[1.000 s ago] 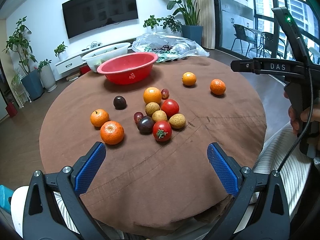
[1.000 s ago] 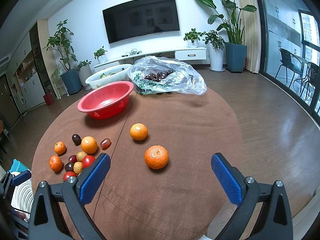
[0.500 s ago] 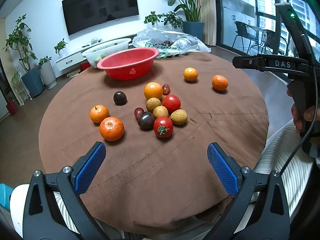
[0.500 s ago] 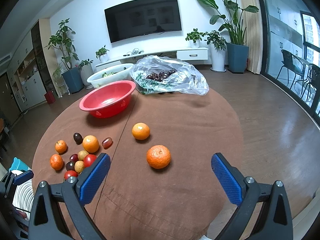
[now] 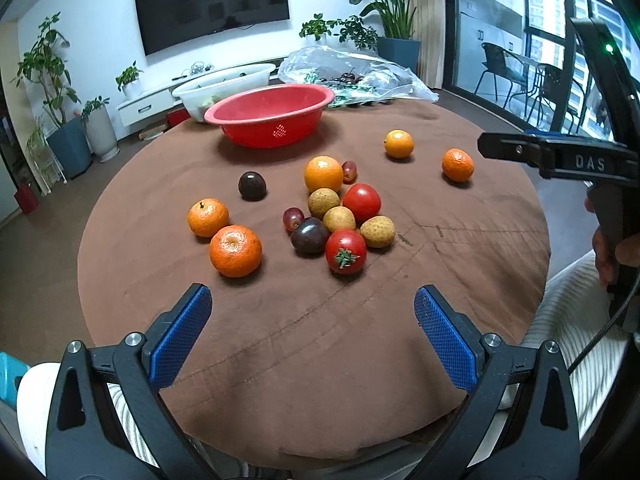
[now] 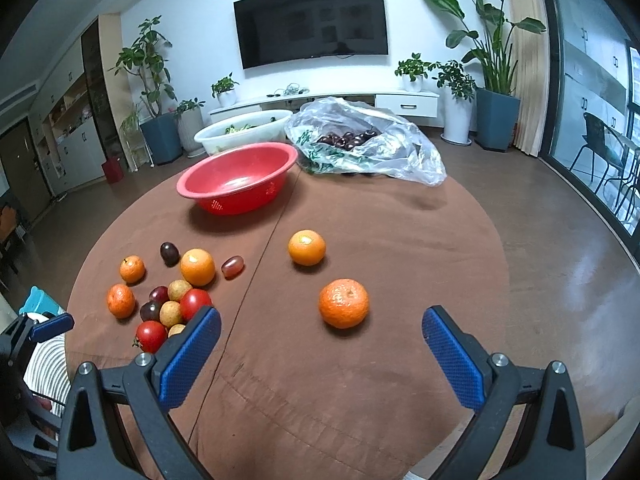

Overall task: Organize fruits
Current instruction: 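Grasp a tangerine with the left gripper while the right gripper grasps another tangerine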

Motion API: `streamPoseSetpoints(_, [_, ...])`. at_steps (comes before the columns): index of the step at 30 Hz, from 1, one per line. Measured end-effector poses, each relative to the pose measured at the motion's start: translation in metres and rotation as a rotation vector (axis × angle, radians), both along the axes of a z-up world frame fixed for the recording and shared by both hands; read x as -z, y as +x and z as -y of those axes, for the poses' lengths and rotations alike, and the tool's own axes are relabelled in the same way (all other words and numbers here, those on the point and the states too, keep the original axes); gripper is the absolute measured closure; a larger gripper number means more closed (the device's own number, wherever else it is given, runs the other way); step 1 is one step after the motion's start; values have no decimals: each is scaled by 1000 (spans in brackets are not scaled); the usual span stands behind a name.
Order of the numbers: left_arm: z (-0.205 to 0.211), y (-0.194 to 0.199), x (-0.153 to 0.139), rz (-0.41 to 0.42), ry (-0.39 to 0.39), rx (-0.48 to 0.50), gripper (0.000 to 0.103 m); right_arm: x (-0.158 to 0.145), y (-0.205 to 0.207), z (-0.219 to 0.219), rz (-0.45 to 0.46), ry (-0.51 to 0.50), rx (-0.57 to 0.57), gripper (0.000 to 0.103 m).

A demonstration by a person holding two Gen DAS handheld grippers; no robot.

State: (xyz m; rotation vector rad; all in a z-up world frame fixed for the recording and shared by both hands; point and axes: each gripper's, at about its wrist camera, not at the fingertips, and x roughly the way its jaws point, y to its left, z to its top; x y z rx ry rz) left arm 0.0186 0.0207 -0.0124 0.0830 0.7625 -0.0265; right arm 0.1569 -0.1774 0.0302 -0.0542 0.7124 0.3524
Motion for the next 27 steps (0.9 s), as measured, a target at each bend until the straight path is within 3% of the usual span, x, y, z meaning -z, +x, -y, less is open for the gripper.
streamPoseSetpoints(27, [-22, 25, -7, -14, -25, -63, 0, 12, 14, -10, -57, 11, -32, 2])
